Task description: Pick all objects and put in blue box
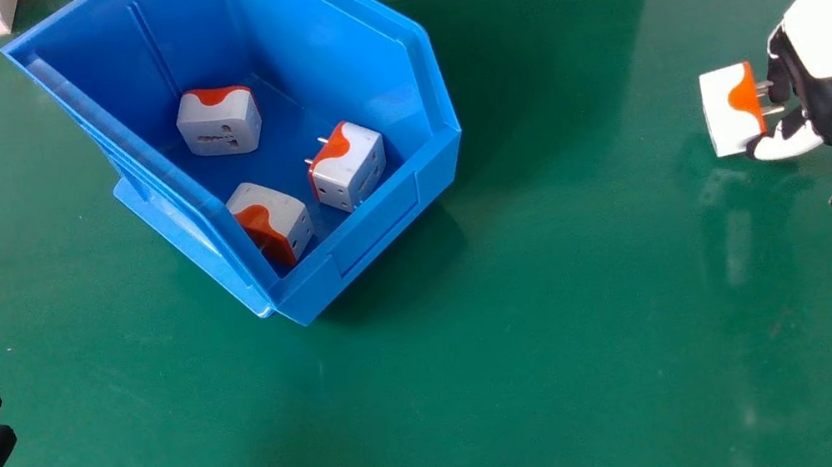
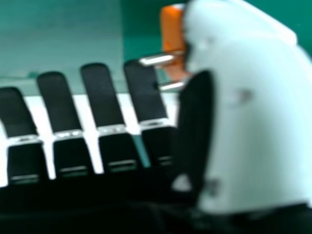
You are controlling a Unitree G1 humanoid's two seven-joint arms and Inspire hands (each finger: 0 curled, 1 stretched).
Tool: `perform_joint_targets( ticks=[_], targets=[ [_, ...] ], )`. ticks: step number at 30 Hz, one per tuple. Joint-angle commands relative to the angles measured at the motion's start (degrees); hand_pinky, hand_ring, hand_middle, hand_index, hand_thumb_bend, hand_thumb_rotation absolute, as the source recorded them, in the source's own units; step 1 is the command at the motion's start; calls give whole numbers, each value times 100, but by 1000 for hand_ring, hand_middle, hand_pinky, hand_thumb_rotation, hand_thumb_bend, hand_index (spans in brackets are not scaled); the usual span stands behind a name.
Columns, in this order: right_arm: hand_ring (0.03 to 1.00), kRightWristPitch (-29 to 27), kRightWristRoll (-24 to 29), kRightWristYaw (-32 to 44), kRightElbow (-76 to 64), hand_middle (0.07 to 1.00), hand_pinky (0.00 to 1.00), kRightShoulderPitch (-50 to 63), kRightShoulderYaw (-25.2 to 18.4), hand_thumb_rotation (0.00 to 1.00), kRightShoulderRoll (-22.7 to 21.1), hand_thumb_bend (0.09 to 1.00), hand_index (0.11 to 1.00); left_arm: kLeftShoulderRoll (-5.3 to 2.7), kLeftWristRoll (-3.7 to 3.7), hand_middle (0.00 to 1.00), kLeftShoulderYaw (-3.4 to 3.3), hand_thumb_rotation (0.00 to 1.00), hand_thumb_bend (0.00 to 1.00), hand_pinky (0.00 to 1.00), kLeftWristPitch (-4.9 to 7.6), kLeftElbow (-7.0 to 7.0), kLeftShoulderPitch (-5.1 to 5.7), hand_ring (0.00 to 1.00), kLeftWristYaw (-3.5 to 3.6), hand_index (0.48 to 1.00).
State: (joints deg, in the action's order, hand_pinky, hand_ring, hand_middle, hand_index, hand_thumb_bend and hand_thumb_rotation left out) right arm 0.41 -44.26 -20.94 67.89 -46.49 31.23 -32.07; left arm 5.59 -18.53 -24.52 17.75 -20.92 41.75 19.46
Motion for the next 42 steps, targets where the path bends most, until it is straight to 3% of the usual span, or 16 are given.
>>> perform_joint_targets(
  ticks=[1,4,7,19,23,27,28,31,32,33,35,38,39,40,42],
  targets=[
    [546,-15,-18,-127,-109,572,462,-53,-62,189,-180,311,529,69,26,971,-39,1000,901,967,47,21,-14,972,-20,1000],
    [532,-3,-87,-130,-46,553,450,-91,1,198,-178,314,456,80,24,970,-43,1000,900,968,29,20,-31,973,-19,1000],
    [448,-10,-146,-157,-59,465,385,-93,2,211,-187,312,344,82,1,969,-37,1000,902,968,18,34,-51,973,-11,1000],
    [337,-68,-205,-118,-16,373,294,-123,26,200,-223,345,300,91,35,968,-39,1000,902,968,2,47,-84,973,-27,1000],
    [351,-135,-162,-132,-24,387,307,-119,-26,116,-247,395,331,101,38,967,-48,1000,901,969,35,119,-115,973,-9,1000],
    [254,-170,-36,-56,-32,296,235,-196,-143,232,-233,382,259,100,35,966,-44,1000,901,969,40,108,-102,973,-5,1000],
    [194,-181,-16,-93,-41,246,177,-206,-165,258,-235,394,237,98,37,967,-43,1000,900,970,32,87,-94,973,-10,1000],
    [192,-47,-26,-72,-7,229,192,-279,-192,291,-184,410,219,95,41,967,-37,1000,900,970,12,33,-79,973,-23,1000],
    [232,34,0,-4,2,255,233,-315,-229,320,-151,419,224,95,43,967,-39,1000,900,970,12,26,-73,973,-24,1000],
    [294,118,35,48,1,308,284,-341,-272,355,-117,432,251,93,47,967,-42,1000,900,970,12,12,-59,973,-26,1000],
    [294,258,66,96,-19,308,284,-363,-325,355,-63,432,251,91,45,967,-47,1000,900,970,3,-17,-39,973,-29,1000],
    [430,488,82,196,-33,455,385,-413,-322,479,49,513,414,80,19,966,-47,1000,900,970,-10,-44,-16,973,-28,1000],
    [492,516,93,220,-39,523,417,-417,-314,523,70,552,489,82,4,966,-53,1000,900,970,-8,-24,-21,973,-22,1000],
    [670,530,102,260,-53,713,543,-416,-300,629,77,653,694,83,-3,967,-57,1000,900,970,-3,0,-28,973,-16,1000],
    [826,529,103,356,-77,874,699,-423,-268,723,74,723,859,88,-11,967,-64,1000,900,971,16,59,-50,974,-3,1000]
  ],
)
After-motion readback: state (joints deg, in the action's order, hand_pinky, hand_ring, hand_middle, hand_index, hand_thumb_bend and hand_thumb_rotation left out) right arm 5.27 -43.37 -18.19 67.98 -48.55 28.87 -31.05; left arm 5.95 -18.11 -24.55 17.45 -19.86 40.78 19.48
